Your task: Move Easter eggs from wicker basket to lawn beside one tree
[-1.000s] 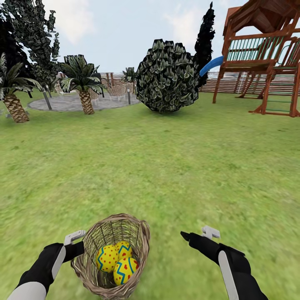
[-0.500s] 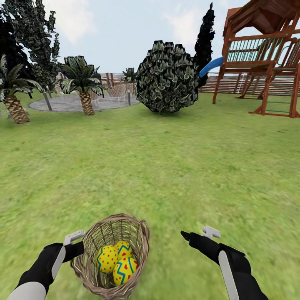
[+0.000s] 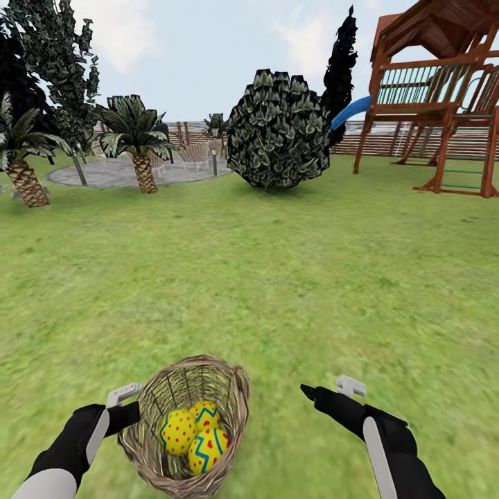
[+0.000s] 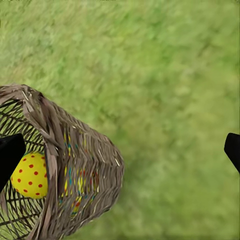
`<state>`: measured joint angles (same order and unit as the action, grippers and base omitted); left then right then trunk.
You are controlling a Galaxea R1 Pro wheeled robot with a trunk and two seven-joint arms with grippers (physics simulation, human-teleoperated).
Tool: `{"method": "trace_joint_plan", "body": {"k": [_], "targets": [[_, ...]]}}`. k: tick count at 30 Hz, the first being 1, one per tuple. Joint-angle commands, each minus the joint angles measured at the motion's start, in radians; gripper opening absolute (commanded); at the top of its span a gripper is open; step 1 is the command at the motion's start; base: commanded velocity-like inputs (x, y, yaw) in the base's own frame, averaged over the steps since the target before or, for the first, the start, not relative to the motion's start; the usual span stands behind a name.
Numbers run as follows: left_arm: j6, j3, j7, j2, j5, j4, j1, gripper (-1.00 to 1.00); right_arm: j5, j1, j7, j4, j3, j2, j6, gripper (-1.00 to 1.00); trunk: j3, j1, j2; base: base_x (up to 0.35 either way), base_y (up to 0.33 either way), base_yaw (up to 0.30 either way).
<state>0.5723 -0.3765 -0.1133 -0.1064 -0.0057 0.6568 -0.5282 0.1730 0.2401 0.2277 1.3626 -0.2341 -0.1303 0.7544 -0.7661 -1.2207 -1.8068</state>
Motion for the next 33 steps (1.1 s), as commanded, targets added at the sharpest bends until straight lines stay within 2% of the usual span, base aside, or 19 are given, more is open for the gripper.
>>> {"method": "trace_joint_plan", "body": {"k": [1, 5, 9, 24, 28, 33], "targets": [[0.006, -0.004, -0.005, 0.001, 0.006, 0.001, 0.0, -1.0, 0.0, 0.001, 0.004, 0.0, -0.003, -0.002, 0.006, 1.0, 0.002, 0.004, 0.007, 0.0, 0.0, 0.0], [0.006, -0.004, -0.005, 0.001, 0.006, 0.001, 0.0, -1.0, 0.0, 0.001, 0.004, -0.005, 0.011, -0.002, 0.005, 1.0, 0.015, 0.019, 0.035, 0.0, 0.0, 0.0], [0.006, -0.004, -0.006, 0.0, 0.007, 0.001, 0.0, -1.0, 0.0, 0.001, 0.002, -0.012, 0.027, -0.002, 0.004, 1.0, 0.015, 0.019, 0.035, 0.0, 0.0, 0.0], [0.006, -0.004, -0.006, -0.001, 0.006, 0.001, 0.0, -1.0, -0.001, 0.001, 0.002, -0.014, 0.03, -0.002, 0.003, 1.0, 0.015, 0.019, 0.035, 0.0, 0.001, 0.0], [0.006, -0.004, -0.006, -0.001, 0.006, 0.001, 0.0, -1.0, -0.002, 0.001, 0.002, -0.014, 0.03, -0.002, 0.003, 1.0, 0.015, 0.019, 0.035, 0.0, 0.206, 0.038], [0.006, -0.004, -0.006, -0.001, 0.006, 0.001, 0.0, -1.0, -0.005, 0.001, 0.002, -0.014, 0.03, -0.003, 0.003, 1.0, 0.017, 0.019, 0.035, 0.035, 0.273, 0.251]]}}
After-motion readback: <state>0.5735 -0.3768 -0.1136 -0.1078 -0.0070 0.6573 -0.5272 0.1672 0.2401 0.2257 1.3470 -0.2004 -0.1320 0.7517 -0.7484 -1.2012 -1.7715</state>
